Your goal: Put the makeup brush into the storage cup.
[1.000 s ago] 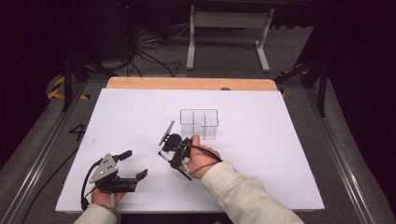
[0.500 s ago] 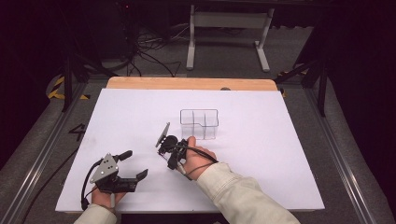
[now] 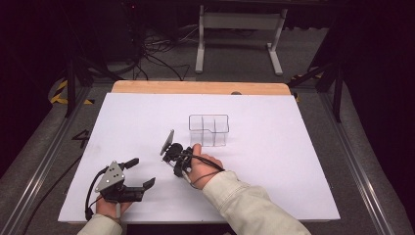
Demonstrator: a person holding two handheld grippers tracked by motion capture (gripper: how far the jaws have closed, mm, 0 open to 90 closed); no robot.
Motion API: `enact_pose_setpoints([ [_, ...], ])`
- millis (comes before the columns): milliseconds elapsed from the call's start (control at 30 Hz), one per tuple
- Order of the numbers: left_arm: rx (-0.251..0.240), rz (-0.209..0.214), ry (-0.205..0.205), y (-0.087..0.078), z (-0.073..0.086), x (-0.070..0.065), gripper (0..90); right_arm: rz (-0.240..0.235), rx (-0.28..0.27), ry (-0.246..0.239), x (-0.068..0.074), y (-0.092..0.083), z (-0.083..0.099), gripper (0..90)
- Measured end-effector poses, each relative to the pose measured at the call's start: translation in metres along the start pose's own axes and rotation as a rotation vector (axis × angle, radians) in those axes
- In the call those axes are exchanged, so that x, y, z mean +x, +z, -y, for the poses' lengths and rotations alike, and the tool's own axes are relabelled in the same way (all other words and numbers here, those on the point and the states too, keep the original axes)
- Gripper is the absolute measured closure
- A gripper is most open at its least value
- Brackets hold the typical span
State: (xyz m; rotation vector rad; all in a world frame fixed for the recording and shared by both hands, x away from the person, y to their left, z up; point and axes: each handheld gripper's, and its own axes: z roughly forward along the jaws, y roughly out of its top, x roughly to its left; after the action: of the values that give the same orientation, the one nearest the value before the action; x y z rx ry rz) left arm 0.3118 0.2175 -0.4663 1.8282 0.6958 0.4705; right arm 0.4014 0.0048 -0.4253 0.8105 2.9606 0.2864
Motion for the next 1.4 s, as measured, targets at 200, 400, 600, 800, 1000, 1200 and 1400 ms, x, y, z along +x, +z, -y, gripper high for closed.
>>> enact_pose_setpoints([
  [200, 0.001, 0.0, -0.001, 0.0, 0.0, 0.0, 11.5, 0.009, 0.008, 0.014, 0.0, 0.0, -0.001, 80.4],
  [400, 0.001, 0.004, -0.003, 0.0, 0.0, 0.001, 11.6, 0.012, 0.006, 0.007, 0.0, 0.0, 0.001, 83.3],
  [600, -0.002, 0.0, -0.002, -0.001, 0.0, 0.001, 11.6, 0.02, 0.003, 0.006, 0.001, -0.001, 0.001, 83.7],
  [800, 0.001, 0.008, -0.009, 0.0, 0.0, 0.001, 11.6, 0.003, -0.059, 0.021, -0.004, -0.012, 0.008, 83.7],
  [1000, -0.002, 0.007, -0.009, 0.0, 0.0, 0.001, 11.6, -0.003, -0.138, 0.021, -0.006, -0.03, 0.016, 83.7],
  [1200, 0.0, 0.009, -0.011, 0.0, 0.0, 0.001, 11.6, -0.012, -0.212, 0.016, -0.007, -0.049, 0.025, 83.7],
  [1400, 0.005, 0.013, -0.011, 0.0, 0.0, 0.002, 12.1, -0.017, -0.317, 0.014, -0.009, -0.067, 0.033, 83.7],
])
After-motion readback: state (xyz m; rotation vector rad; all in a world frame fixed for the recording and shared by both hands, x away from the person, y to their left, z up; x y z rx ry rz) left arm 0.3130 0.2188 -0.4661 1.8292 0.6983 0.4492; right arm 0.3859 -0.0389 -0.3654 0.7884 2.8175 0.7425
